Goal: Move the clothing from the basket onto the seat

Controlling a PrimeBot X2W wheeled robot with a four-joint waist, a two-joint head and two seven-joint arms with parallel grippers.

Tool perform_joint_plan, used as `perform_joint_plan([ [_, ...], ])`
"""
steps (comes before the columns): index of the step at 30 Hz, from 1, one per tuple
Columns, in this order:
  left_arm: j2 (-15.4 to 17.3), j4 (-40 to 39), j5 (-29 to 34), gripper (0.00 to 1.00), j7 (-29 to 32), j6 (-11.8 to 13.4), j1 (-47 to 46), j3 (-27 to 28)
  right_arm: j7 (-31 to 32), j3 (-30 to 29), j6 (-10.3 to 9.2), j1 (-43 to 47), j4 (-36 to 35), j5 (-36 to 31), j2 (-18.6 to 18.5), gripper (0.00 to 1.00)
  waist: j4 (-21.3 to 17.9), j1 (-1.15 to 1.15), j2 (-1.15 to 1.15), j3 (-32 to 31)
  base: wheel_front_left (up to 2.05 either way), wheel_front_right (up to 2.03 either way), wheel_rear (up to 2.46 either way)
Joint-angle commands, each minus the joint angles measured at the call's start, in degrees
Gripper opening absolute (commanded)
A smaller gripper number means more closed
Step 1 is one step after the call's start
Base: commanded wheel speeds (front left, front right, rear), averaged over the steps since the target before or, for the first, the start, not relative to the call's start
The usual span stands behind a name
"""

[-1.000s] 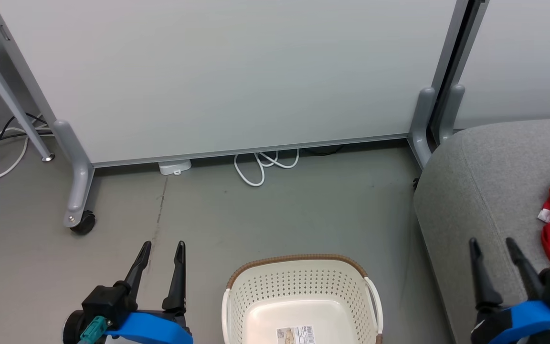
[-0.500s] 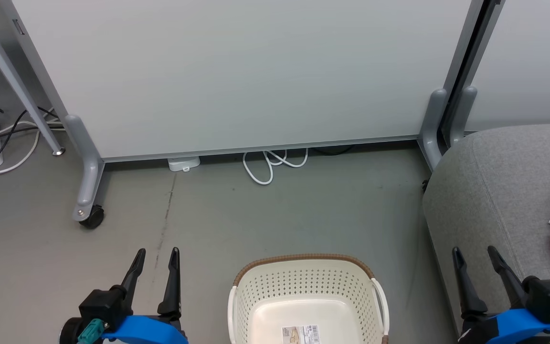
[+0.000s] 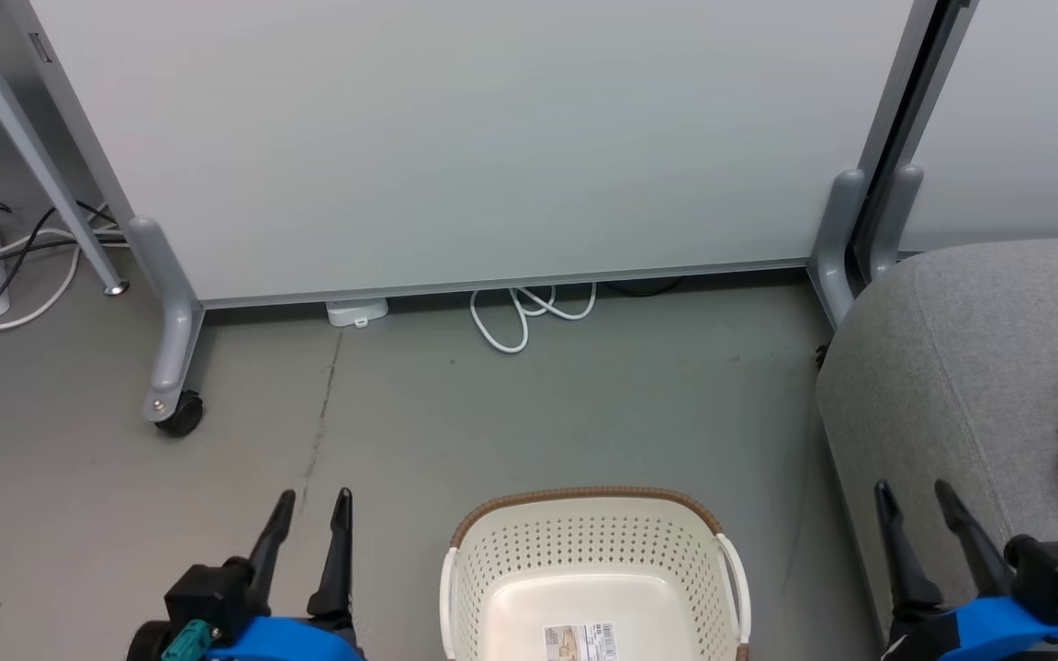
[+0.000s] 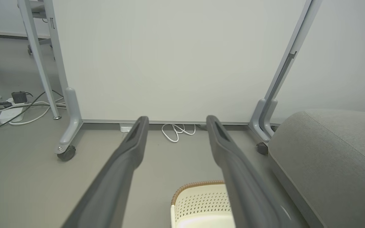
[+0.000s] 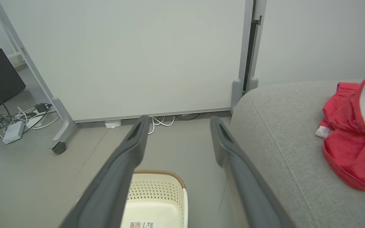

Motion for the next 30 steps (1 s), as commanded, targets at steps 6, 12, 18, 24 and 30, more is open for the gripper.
perform_joint_plan([
  [6, -0.43, 2.55, -0.22, 0.00, 0.38, 0.01, 2.27, -0.35, 0.35, 0.09, -0.01, 0.50, 3.04, 0.41, 0.38, 0.00, -0.01, 0.00, 0.00, 0.01, 0.00, 0.00, 0.00],
  [12, -0.59, 4.70, -1.35, 0.00, 0.72, 0.01, 3.90, -0.53, 0.56, 0.13, -0.01, 0.95, 5.84, 1.70, 0.72, 0.00, -0.06, 0.01, 0.00, 0.01, 0.00, 0.00, 0.00],
  [18, -0.72, 3.60, -7.60, 0.00, 2.42, 0.00, 3.22, 0.78, 1.42, 0.05, -0.01, 0.05, 5.99, 8.56, 0.66, 0.00, -0.28, 0.01, 0.00, 0.05, 0.00, 0.00, 0.00],
  [24, -0.84, 2.59, -13.41, 0.00, 4.01, -0.01, 2.56, 2.02, 2.16, 0.04, -0.01, -0.77, 6.08, 14.95, 0.60, 0.00, -0.50, 0.01, 0.00, 0.08, 0.00, 0.00, 0.00],
  [30, -0.96, 1.65, -18.81, 0.00, 5.51, -0.02, 1.98, 3.15, 2.84, 0.01, -0.01, -1.53, 6.18, 20.90, 0.54, 0.00, -0.73, 0.01, 0.00, 0.12, 0.00, 0.00, 0.00],
])
